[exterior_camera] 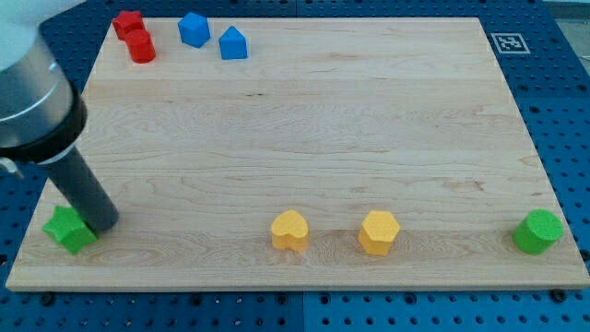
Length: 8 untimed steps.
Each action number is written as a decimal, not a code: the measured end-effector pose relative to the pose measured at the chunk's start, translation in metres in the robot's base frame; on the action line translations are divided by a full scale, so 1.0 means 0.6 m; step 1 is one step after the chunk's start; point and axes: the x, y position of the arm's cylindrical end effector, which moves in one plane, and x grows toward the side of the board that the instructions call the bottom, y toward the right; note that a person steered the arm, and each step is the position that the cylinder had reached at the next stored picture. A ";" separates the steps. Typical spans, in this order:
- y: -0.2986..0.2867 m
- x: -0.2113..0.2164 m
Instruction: Push the blue triangle bit a down
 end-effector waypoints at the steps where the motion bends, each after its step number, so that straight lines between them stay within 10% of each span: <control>1: -0.007 -0.004; 4: 0.113 -0.083; 6: 0.121 -0.274; 8: 0.426 -0.362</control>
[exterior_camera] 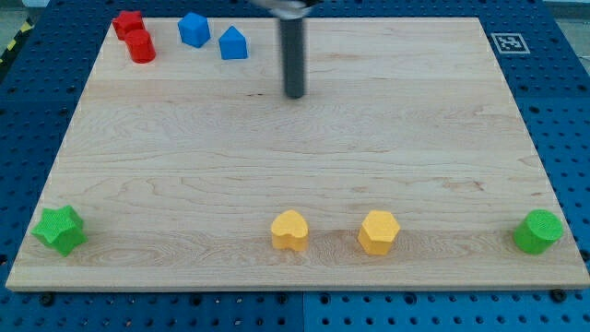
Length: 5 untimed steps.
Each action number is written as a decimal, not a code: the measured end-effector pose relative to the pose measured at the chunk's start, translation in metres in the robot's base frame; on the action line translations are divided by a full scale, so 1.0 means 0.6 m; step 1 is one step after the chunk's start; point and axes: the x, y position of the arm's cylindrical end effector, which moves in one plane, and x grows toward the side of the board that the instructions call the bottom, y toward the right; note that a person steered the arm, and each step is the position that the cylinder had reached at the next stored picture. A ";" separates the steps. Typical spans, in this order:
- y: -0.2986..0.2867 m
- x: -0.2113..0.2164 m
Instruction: Push the blue triangle bit a down
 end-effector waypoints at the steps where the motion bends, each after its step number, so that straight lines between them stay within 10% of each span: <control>1: 0.097 -0.117; 3: -0.075 -0.243; 5: -0.188 -0.222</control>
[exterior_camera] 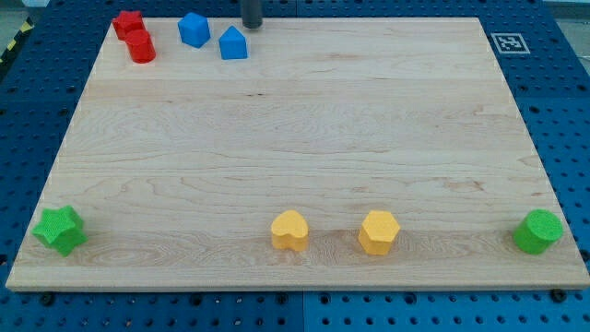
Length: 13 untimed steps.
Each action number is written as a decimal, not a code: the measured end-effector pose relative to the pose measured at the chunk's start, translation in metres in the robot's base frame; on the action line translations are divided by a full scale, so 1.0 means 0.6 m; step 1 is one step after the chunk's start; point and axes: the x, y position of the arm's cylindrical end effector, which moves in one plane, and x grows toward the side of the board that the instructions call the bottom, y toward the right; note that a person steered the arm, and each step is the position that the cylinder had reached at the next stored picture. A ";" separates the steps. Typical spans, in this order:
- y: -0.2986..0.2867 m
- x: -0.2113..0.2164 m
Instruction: Push the blue triangle bit a down
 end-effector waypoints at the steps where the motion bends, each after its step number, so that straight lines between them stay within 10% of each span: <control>1: -0.007 0.024; 10: -0.111 0.096; 13: 0.033 0.130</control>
